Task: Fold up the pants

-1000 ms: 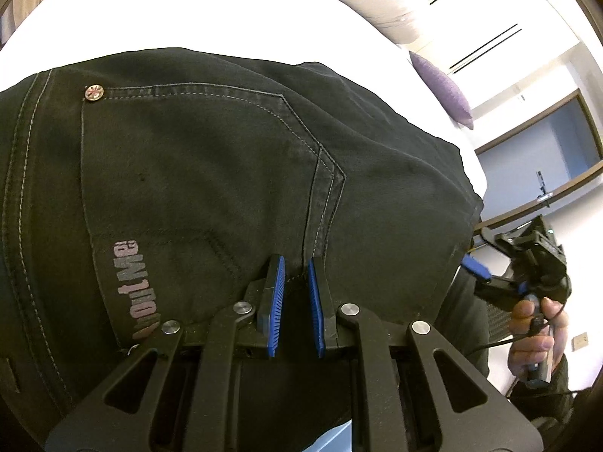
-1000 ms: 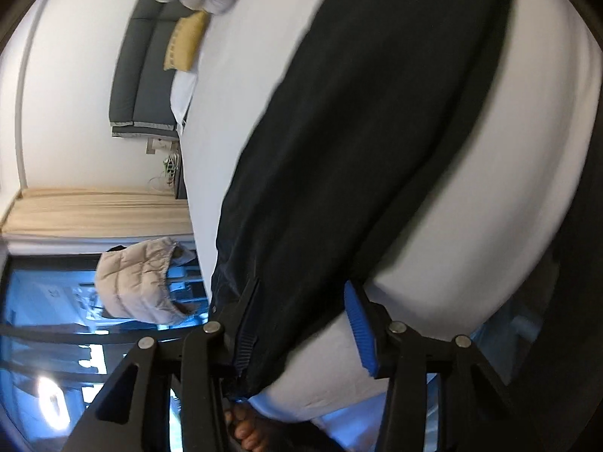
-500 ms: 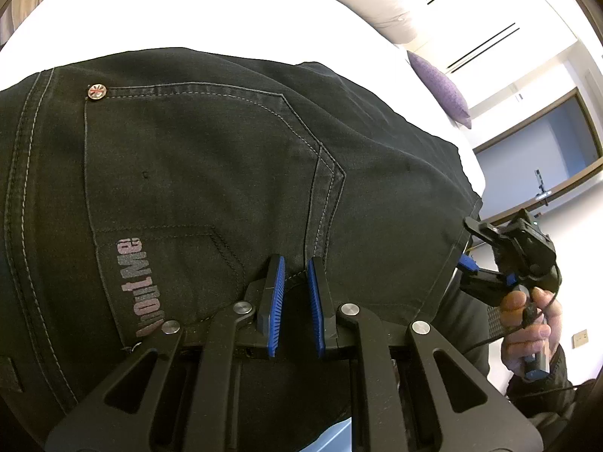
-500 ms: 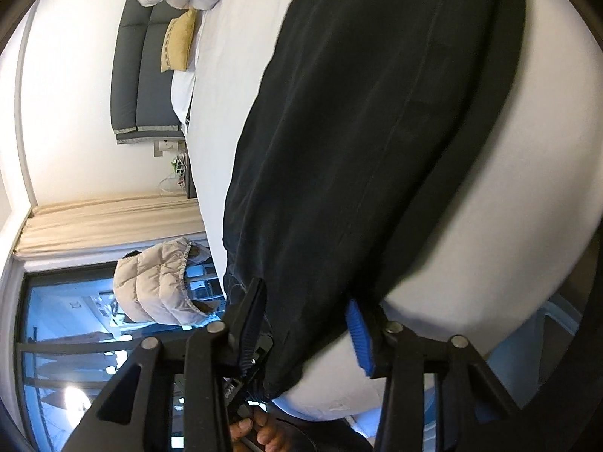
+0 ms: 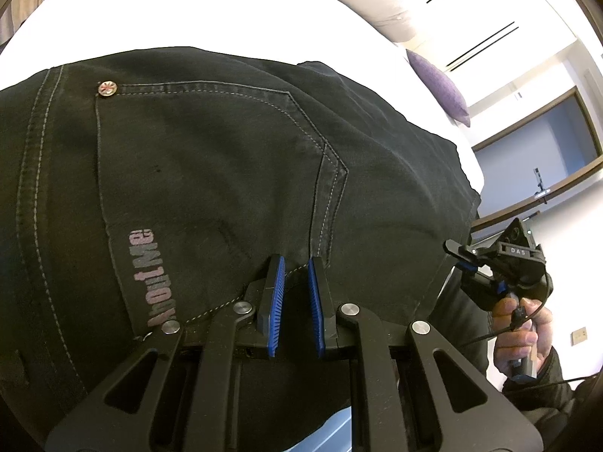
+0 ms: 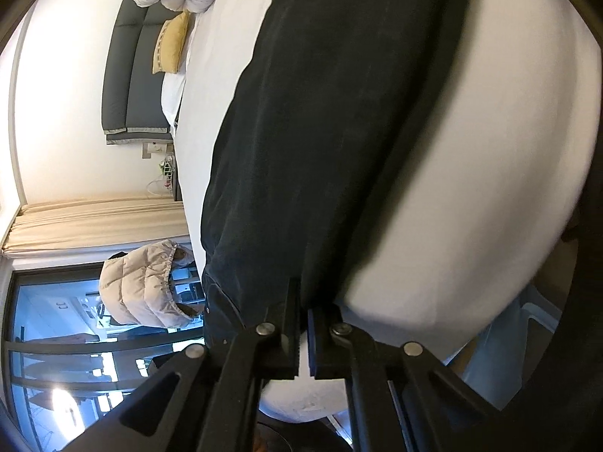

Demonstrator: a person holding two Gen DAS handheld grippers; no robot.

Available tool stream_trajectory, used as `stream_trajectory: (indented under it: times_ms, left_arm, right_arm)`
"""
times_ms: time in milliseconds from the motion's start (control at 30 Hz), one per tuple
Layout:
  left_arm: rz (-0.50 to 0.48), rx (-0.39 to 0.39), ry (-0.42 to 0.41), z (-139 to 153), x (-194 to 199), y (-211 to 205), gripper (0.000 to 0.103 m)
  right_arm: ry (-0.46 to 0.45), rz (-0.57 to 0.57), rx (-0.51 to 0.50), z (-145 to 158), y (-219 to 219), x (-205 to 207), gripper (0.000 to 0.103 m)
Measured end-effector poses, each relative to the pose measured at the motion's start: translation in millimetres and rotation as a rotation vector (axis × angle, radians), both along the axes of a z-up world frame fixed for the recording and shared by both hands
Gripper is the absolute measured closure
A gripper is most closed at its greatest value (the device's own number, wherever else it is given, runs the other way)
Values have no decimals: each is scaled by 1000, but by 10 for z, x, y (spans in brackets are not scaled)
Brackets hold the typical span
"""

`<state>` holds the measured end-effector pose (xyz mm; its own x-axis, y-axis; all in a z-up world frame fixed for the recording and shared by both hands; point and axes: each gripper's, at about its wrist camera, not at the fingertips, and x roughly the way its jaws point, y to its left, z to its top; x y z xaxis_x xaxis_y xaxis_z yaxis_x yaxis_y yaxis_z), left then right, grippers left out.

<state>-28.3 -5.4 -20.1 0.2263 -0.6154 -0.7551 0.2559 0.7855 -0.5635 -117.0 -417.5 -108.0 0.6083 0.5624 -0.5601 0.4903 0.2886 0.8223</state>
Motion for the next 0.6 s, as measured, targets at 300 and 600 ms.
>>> stream_trajectory:
  times_ms: [300, 600]
  left_arm:
    - [2, -8, -2, -36, 20, 4, 90]
    - [3, -14, -7, -68, -16, 55, 90]
  right_arm:
    - [0, -17, 26, -1, -44, -62, 97]
    - [-31, 25, -287, 848, -196, 148, 84]
